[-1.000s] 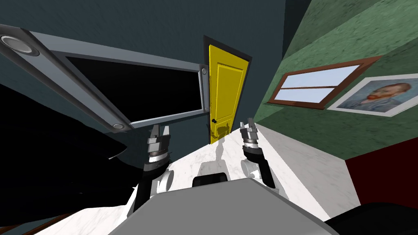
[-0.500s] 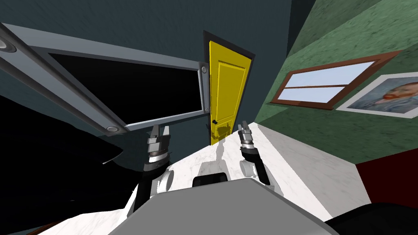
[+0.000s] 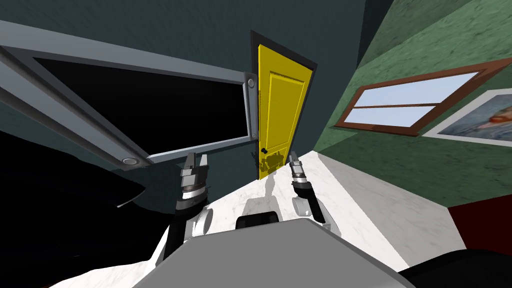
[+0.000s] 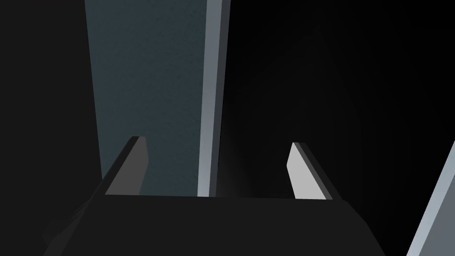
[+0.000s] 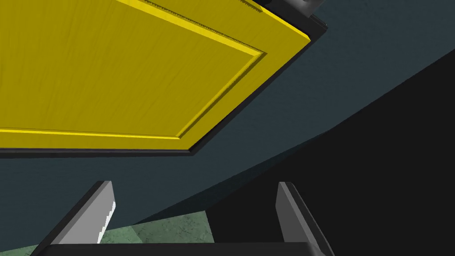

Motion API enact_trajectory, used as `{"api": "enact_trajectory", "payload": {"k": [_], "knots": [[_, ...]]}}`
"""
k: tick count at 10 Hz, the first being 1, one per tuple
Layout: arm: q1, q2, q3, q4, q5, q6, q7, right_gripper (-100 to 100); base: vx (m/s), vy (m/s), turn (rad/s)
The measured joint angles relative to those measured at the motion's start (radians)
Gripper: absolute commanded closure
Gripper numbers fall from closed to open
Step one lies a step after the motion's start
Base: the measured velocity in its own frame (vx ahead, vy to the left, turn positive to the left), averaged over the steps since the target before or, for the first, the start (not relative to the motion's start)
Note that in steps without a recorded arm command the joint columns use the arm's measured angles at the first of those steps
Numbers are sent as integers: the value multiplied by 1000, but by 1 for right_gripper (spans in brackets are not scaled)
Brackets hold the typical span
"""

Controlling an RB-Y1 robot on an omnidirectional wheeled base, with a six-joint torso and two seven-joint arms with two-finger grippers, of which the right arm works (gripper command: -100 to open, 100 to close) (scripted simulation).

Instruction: Pull the door open

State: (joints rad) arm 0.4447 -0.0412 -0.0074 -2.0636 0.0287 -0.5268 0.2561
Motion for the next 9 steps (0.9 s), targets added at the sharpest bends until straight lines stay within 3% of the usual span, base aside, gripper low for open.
{"api": "enact_trajectory", "payload": {"k": [9], "knots": [[-56,-35,15,251,76,-77,211,-100,89,-10,27]]}}
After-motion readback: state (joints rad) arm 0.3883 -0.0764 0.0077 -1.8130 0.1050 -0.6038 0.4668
